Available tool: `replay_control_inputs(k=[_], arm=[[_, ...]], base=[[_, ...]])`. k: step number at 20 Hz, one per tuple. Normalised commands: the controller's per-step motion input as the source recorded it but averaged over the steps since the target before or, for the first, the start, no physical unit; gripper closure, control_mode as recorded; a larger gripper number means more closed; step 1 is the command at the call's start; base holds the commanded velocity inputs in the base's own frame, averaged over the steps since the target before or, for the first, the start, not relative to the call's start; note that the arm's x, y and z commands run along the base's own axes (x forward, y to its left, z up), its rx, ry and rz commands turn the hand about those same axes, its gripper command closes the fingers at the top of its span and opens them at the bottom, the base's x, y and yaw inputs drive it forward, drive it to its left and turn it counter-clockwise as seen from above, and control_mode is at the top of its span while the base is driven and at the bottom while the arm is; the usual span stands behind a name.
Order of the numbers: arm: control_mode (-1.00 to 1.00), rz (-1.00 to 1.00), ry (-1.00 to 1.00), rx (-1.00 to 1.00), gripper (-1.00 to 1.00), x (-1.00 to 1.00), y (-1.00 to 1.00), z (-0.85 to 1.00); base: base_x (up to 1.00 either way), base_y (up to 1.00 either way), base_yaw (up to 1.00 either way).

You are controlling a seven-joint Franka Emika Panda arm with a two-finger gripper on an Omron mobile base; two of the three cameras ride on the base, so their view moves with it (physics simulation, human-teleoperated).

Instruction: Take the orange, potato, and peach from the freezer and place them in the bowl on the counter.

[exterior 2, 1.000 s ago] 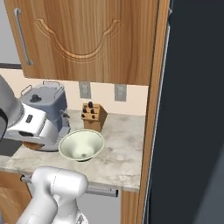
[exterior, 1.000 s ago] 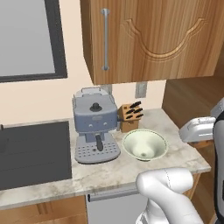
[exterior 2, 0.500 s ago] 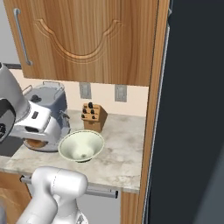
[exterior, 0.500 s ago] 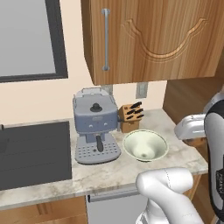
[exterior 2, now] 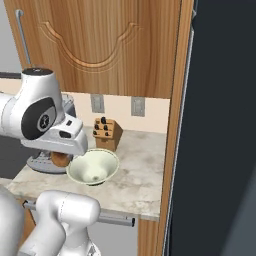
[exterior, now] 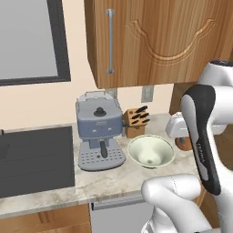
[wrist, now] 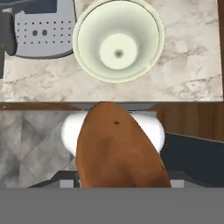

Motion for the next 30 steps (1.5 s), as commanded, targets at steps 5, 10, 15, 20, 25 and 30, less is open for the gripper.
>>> replay_control_inputs(k=[5,10,15,20,25,30], arm=[[-1.0,0.0,0.17,0.0,1.0,0.58,-0.01,-0.64],[-1.0,0.0,0.05,0.0,1.0,0.51,0.0,-0.63],[-1.0,0.0,0.0,0.0,1.0,0.52,0.0,-0.61],[-1.0,0.0,0.0,0.0,1.0,0.26,0.0,-0.5],[-1.0,0.0,0.0,0.0,1.0,0.22,0.0,-0.45],[-1.0,0.0,-0.01,0.0,1.0,0.37,0.0,-0.21]], base=[[0.0,0.0,0.0],[0.0,0.0,0.0],[0.0,0.0,0.0],[0.0,0.0,0.0],[0.0,0.0,0.0],[0.0,0.0,0.0]])
